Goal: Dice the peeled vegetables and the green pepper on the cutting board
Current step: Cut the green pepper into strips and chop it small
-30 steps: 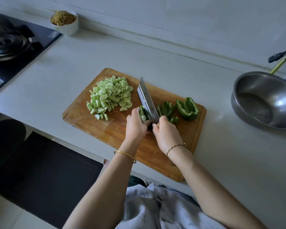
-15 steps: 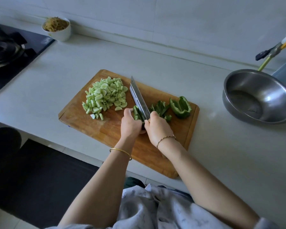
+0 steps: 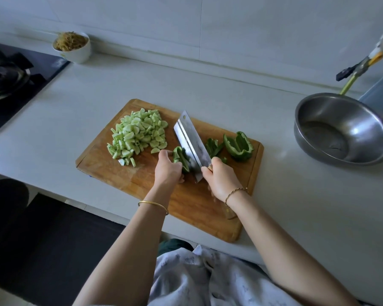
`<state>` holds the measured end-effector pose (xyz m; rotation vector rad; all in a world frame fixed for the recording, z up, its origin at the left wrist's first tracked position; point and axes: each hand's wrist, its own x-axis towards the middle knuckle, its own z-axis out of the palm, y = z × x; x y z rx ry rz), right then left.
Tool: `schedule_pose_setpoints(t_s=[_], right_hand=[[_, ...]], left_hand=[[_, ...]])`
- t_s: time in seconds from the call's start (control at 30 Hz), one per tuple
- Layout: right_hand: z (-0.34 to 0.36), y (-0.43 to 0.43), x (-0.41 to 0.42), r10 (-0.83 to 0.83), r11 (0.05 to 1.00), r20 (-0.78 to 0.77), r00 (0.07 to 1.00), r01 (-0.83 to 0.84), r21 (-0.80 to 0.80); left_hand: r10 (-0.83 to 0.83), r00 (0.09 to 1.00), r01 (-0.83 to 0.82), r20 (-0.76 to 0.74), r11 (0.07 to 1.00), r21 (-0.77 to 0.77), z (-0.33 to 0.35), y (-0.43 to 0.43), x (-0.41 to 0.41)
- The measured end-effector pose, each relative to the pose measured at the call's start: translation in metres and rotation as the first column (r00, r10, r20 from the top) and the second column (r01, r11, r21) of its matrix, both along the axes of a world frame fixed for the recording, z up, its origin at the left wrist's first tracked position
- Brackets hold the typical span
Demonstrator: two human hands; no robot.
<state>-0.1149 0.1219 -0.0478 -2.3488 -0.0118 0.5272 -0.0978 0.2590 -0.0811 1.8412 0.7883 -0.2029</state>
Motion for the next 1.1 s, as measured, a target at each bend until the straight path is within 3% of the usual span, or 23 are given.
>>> schedule_pose_setpoints(t_s=[0.2,0.4,0.53,0.8,1.1], right_hand=[[0.004,0.023,0.007,0.099,0.982,0.113,0.989,-0.079,-0.174],[-0.003,-0.007,0.001,-0.120,0.971,0.004,0.993,0.117,0.208],[0.009,-0.015,0.001,-0.204,0.932,0.013,0.979,0.190,0.308],[0.024,-0.015,-0.012,-0.135,0.972,0.053,0.989,0.122,0.202],[0.020,-0.004,-0.026,-0.054,0.995,0.073,0.996,0.047,0.088]], left_hand=[[-0.034,0.999,0.034,0.002,0.999,0.022,0.000,-0.004,-0.004],[0.003,0.999,-0.005,0.034,0.998,0.058,-0.003,-0.006,-0.004],[0.011,0.999,-0.010,0.048,1.000,-0.029,0.000,-0.010,-0.002],[0.053,0.995,-0.046,0.085,0.996,-0.077,0.000,-0.011,-0.005],[0.075,0.991,-0.073,0.110,0.997,-0.025,-0.004,-0.010,-0.008]])
